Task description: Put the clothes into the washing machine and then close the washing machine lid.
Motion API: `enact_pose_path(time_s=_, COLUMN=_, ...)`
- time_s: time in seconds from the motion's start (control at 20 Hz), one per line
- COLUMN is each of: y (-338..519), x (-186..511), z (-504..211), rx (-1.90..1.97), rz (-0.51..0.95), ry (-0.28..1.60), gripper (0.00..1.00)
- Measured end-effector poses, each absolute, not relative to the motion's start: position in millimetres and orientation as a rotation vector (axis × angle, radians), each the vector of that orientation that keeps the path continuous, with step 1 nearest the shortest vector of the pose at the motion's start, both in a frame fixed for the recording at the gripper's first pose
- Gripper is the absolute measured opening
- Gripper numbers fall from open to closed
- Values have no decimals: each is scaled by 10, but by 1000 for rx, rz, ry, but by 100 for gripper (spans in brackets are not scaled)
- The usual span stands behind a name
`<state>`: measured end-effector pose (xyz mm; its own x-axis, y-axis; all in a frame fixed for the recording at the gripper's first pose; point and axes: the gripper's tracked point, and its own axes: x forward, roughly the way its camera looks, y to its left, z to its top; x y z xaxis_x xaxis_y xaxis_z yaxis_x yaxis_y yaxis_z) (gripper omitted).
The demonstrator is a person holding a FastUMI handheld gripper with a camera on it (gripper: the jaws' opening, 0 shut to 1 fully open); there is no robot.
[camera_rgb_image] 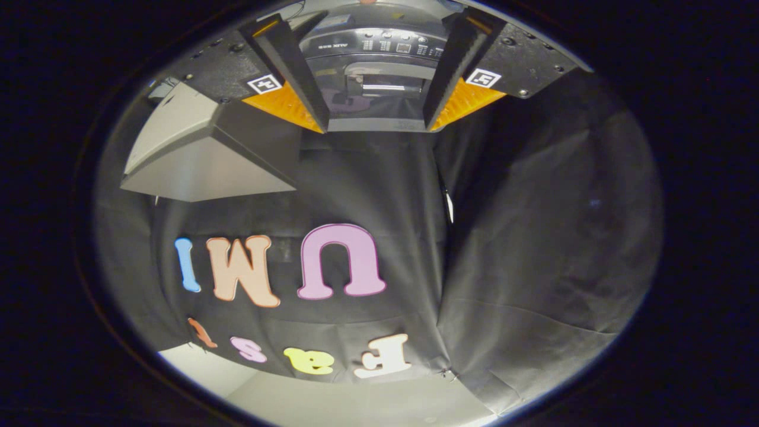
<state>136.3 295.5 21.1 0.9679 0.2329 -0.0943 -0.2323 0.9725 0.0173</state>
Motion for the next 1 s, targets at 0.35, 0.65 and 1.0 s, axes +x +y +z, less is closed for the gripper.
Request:
enact_pose_path(time_s=0.35, y=2793, x=781, z=218, rx=64, rz=288, ry=97, gripper=97)
enact_pose_path(time_s=0.65, y=2428, x=339, z=328, rx=73, rz=325, ry=98, gripper=97)
enact_pose_path(time_s=1.0, y=1884, x=-201, z=440, rx=18, rz=351, ry=90, gripper=97)
